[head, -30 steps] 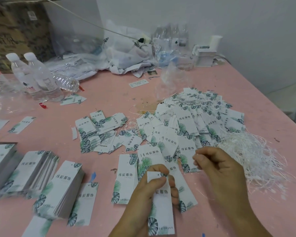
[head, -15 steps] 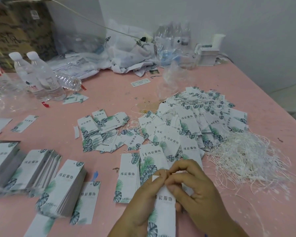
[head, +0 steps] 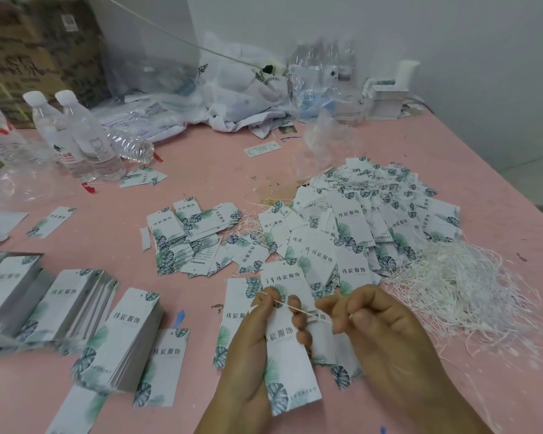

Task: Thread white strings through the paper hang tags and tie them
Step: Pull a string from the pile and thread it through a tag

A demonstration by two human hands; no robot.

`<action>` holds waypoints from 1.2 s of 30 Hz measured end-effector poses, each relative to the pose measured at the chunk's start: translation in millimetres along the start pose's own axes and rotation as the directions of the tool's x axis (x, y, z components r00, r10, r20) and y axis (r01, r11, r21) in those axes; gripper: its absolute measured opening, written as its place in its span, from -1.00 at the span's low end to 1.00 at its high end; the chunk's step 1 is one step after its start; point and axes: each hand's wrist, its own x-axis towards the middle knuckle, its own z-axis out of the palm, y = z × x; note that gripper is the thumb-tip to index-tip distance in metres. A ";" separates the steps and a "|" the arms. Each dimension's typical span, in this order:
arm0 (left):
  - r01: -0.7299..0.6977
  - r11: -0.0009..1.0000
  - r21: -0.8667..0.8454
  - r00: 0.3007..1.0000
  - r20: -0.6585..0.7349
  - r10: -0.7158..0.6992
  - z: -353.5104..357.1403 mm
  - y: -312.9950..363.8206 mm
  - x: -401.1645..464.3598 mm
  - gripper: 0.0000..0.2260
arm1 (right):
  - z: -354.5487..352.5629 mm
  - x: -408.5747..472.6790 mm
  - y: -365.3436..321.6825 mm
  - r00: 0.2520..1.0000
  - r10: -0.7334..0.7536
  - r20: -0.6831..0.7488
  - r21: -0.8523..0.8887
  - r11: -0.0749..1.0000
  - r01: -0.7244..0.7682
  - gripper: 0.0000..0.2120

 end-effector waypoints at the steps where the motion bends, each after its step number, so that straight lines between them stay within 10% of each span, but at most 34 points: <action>1: -0.006 0.996 -0.085 1.000 -0.008 0.005 4.2 0.6 -1.4 -0.81 | -0.9 1.8 -0.3 1.000 0.015 -0.019 0.025 1.000 -0.015 -0.86; 12: -0.165 0.966 0.198 0.969 -0.152 0.197 18.2 -2.4 -7.7 -0.89 | -7.7 10.8 -20.9 0.911 0.180 -0.371 0.439 0.899 0.001 -0.95; 16: -0.117 0.938 0.327 0.976 -0.138 0.170 21.5 -5.7 -10.2 -0.87 | -4.9 0.1 -18.6 0.922 0.026 -0.387 -0.113 0.991 -0.075 -0.94; 20: -0.055 0.919 0.390 0.991 -0.088 0.096 22.9 -9.0 -11.6 -0.92 | 4.2 -9.4 -2.8 0.974 -0.144 -0.174 -0.768 0.639 -0.042 -0.76; 25: 0.035 0.913 0.406 0.997 -0.077 -0.004 23.8 -12.2 -12.4 -0.87 | 8.0 -8.0 5.9 0.974 -0.221 0.055 -0.909 0.393 0.141 -0.67; 36: 0.118 0.919 0.376 0.993 -0.053 -0.106 27.9 -10.9 -16.3 -0.84 | 1.8 -5.6 6.0 0.940 -0.327 0.097 -0.922 0.325 0.209 -0.74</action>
